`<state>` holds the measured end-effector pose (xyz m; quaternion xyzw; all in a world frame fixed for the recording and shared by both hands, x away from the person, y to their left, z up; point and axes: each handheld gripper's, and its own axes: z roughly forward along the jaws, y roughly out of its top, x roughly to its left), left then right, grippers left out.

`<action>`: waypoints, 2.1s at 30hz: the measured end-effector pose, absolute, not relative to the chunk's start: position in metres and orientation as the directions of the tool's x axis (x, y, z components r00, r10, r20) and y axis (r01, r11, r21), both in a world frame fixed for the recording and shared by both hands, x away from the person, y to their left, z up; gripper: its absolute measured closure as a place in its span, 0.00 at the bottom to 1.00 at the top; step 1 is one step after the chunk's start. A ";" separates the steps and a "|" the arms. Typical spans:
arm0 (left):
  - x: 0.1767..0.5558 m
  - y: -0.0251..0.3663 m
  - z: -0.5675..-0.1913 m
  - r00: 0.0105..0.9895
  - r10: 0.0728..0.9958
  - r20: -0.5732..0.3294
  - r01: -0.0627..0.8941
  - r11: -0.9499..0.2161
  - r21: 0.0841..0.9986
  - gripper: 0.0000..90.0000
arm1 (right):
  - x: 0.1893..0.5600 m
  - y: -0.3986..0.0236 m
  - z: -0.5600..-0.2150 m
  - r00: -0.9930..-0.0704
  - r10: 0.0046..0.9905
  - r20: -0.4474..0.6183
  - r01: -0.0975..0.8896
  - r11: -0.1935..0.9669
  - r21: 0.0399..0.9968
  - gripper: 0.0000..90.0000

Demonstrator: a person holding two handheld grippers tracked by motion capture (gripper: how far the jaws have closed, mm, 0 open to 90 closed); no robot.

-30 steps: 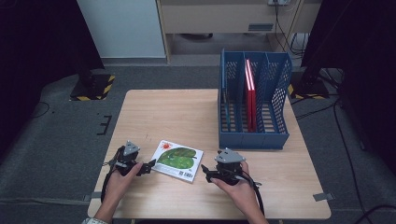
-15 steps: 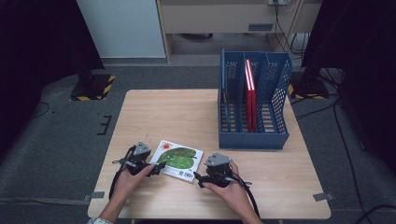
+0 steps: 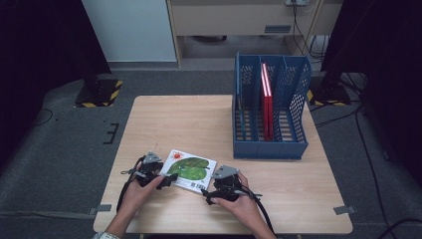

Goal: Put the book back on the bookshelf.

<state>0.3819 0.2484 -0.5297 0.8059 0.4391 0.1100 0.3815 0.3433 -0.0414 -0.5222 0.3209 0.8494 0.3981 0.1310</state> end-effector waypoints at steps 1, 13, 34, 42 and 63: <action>0.381 0.248 -0.530 0.591 0.792 -0.156 0.624 -0.325 0.710 0.17 | 0.343 -0.041 -0.523 -0.762 0.646 0.037 0.444 0.480 0.756 0.13; 0.372 0.247 -0.528 0.613 0.774 -0.159 0.623 -0.350 0.699 0.21 | 0.342 -0.040 -0.529 -0.772 0.633 0.059 0.458 0.490 0.741 0.18; 0.350 0.224 -0.526 0.637 0.753 -0.165 0.620 -0.374 0.689 0.25 | 0.340 -0.060 -0.529 -0.757 0.646 0.100 0.501 0.475 0.723 0.21; 0.358 0.226 -0.519 0.671 0.727 -0.146 0.582 -0.394 0.712 0.25 | 0.340 -0.061 -0.529 -0.750 0.655 0.091 0.502 0.474 0.723 0.16; 0.423 0.220 -0.519 0.709 0.688 -0.156 0.597 -0.468 0.652 0.18 | 0.340 -0.058 -0.535 -0.746 0.664 0.050 0.493 0.499 0.712 0.12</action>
